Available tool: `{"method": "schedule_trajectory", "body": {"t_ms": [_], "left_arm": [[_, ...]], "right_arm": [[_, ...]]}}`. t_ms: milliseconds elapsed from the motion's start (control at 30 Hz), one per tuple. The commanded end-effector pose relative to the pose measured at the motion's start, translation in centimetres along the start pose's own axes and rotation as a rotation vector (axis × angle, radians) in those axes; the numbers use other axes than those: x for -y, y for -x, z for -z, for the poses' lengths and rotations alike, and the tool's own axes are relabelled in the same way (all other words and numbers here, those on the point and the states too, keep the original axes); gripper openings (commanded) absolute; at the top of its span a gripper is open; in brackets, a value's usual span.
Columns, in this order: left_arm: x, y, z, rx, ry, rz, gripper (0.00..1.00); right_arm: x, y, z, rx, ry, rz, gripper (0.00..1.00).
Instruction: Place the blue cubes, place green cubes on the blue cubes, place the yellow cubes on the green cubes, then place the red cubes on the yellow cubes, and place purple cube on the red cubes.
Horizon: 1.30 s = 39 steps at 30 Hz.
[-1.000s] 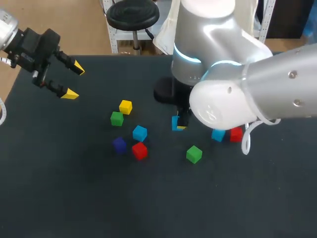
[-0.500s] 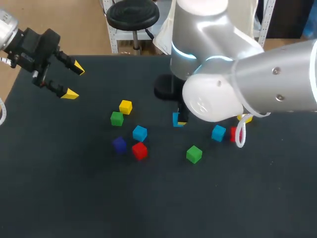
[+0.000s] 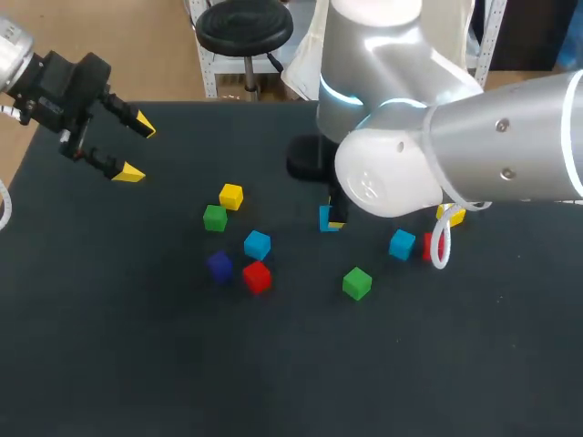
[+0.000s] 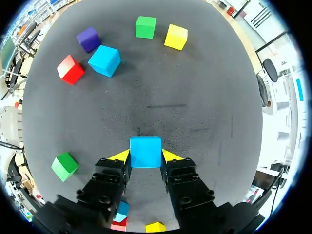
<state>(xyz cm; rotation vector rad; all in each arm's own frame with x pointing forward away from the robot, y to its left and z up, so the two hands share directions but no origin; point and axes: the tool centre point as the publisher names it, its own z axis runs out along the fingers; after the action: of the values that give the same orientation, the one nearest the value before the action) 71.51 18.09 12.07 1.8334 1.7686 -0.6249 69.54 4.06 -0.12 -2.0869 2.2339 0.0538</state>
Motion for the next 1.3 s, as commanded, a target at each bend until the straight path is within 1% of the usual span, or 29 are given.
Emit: {"method": "schedule_trajectory", "body": {"t_ms": [33, 833, 1067, 1300], "left_arm": [[-0.05, -0.08, -0.02, 0.000, 0.000, -0.002, 1.00], [-0.05, -0.08, -0.02, 0.000, 0.000, -0.002, 1.00], [-0.05, -0.08, -0.02, 0.000, 0.000, -0.002, 1.00], [-0.05, -0.08, -0.02, 0.000, 0.000, -0.002, 1.00]], "right_arm": [[0.44, 0.09, -0.03, 0.002, 0.006, 0.000, 0.00], [0.63, 0.30, -0.25, 0.008, 0.017, 0.004, 0.00], [0.70, 0.32, -0.22, 0.010, 0.017, 0.005, 0.03], [0.72, 0.40, -0.18, 0.014, 0.019, 0.007, 0.09]]}}
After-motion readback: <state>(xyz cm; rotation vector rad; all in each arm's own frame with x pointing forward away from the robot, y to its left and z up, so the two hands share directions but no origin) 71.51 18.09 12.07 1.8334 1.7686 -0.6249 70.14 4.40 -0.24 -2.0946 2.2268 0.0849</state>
